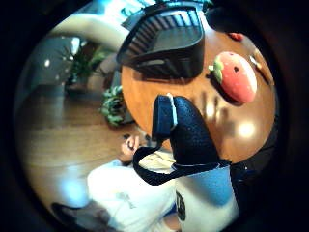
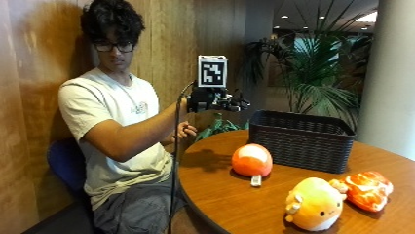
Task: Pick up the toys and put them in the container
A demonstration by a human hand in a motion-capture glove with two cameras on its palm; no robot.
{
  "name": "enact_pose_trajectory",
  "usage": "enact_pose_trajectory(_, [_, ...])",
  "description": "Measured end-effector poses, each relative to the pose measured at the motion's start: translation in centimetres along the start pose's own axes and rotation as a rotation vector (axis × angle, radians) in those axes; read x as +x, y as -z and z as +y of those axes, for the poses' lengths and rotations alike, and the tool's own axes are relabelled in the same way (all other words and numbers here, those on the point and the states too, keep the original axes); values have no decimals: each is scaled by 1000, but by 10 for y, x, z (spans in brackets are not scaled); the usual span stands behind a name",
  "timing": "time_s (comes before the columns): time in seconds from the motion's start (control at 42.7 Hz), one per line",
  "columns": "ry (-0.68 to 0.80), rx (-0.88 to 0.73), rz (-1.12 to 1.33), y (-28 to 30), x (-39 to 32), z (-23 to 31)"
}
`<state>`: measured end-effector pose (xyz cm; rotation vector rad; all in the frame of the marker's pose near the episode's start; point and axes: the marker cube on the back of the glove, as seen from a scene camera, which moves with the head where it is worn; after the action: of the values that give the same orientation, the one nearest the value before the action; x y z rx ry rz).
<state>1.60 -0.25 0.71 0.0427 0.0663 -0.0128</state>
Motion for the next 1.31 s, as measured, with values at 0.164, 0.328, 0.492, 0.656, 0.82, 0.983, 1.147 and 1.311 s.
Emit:
enact_pose_trajectory(0.164, [-3, 30, -89, 8, 2, -1])
enact_pose_trajectory(0.328, [-117, -2, -17, -11, 38, -30])
enact_pose_trajectory(0.492, [-135, -145, -21, -51, 48, -60])
enact_pose_trajectory(0.656, [-27, -204, -22, -82, 56, -78])
enact_pose_trajectory(0.82, [-79, -297, -72, -97, 62, -93])
enact_pose_trajectory(0.983, [-63, -419, -81, -121, 61, -96])
enact_pose_trajectory(1.147, [-95, -475, -174, -143, 56, -95])
enact_pose_trajectory(1.311, [-92, -266, -214, -140, 53, -96])
